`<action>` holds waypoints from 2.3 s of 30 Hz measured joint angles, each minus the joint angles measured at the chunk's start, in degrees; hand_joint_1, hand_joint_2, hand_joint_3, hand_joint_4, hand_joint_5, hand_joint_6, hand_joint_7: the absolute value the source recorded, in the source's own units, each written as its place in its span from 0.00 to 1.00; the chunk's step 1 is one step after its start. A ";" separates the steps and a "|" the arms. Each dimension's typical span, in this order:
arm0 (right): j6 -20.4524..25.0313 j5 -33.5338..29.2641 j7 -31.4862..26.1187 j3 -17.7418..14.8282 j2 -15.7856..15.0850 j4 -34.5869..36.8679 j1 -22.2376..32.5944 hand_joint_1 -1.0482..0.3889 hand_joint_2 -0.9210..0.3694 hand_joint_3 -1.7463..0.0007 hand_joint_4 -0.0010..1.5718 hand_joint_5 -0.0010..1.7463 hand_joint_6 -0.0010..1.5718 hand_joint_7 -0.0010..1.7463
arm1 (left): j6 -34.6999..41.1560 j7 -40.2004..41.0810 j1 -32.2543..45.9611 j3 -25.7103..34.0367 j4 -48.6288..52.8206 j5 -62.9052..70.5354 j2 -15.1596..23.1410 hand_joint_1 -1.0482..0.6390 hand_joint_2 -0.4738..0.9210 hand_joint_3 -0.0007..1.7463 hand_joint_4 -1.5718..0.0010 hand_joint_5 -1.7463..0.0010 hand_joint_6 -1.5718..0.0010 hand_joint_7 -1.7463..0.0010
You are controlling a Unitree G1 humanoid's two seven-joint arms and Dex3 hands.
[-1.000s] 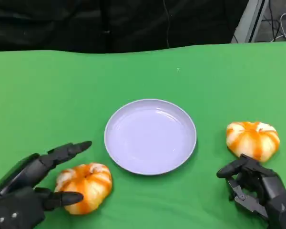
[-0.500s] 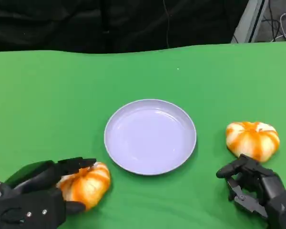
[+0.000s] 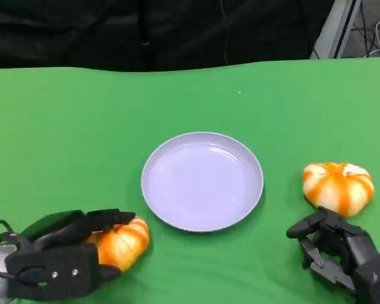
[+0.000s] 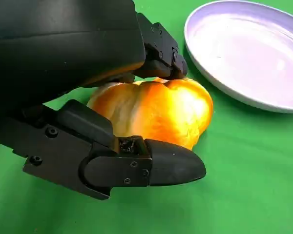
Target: Grasp the bread from the table and place it into the plate.
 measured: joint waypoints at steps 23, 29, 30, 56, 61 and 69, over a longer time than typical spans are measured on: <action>0.77 0.37 0.64 -0.07 0.04 -0.57 0.14 0.64 0.00 0.71 0.44 0.99 0.48 0.69 | 2.35 -3.72 -0.62 -2.43 -1.33 -2.99 1.64 0.49 0.92 0.01 0.81 1.00 0.83 1.00; 0.89 0.37 0.66 -0.07 0.08 -0.80 0.25 0.64 0.01 0.70 0.44 0.99 0.48 0.69 | 2.40 -5.80 -0.69 -2.57 -1.57 -4.23 2.18 0.60 0.98 0.02 0.80 1.00 0.82 0.99; 0.89 0.37 0.66 -0.07 0.08 -0.81 0.26 0.64 0.01 0.70 0.44 0.99 0.48 0.69 | 2.41 -5.88 -0.67 -2.57 -1.57 -4.47 2.20 0.61 0.99 0.03 0.79 0.99 0.81 0.99; 1.06 0.27 0.65 -0.02 0.11 -1.36 0.58 0.64 0.00 0.71 0.44 0.99 0.48 0.69 | 1.91 14.23 1.53 -0.40 0.54 -0.51 -2.43 0.53 0.81 0.49 0.19 0.57 0.10 0.88; 1.14 0.20 0.62 0.00 0.15 -1.53 0.60 0.65 0.01 0.71 0.44 0.98 0.48 0.68 | 0.54 17.83 2.29 0.98 1.65 -1.32 -3.80 0.54 0.79 0.48 0.22 0.50 0.30 0.54; 1.11 -0.02 0.11 0.06 0.17 -1.53 0.54 0.64 0.01 0.71 0.44 0.98 0.48 0.68 | -4.08 26.31 5.00 2.95 2.77 -1.04 -5.92 0.54 0.82 0.45 0.28 0.39 0.36 0.47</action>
